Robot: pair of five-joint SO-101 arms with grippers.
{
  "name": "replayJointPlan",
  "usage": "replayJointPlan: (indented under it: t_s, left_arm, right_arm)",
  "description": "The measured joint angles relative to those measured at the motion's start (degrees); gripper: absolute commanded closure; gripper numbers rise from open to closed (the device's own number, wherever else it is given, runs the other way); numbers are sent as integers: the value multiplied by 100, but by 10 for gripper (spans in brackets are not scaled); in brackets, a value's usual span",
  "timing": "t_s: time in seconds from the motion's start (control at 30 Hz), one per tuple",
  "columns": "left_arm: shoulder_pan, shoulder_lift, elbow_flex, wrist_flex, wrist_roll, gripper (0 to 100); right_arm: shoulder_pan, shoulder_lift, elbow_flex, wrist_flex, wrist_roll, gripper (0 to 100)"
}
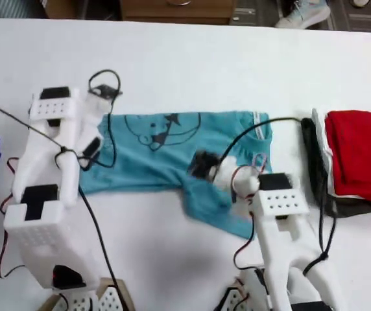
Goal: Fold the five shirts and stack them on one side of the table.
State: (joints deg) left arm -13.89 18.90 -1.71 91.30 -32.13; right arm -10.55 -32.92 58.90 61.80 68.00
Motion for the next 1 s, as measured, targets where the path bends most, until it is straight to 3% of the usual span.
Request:
replayJointPlan:
  t_s: [0.1,0.3,0.63,0.8,1.0]
  left_arm:
    - [0,0,-360,378,9,979]
    - [0,9,-1134,897,9,979]
    - [-18,9,-1486,941,9,979]
    - [-18,9,-1486,941,9,979]
    - [-18,9,-1486,941,9,979]
  right_arm:
    - [-396,0,132,343,642,761]
    - [-1073,-62,176,580,853,761]
    - [-1152,-70,536,536,853,759]
    - [-862,-70,571,281,853,759]
    - [-765,-70,571,246,378,738]
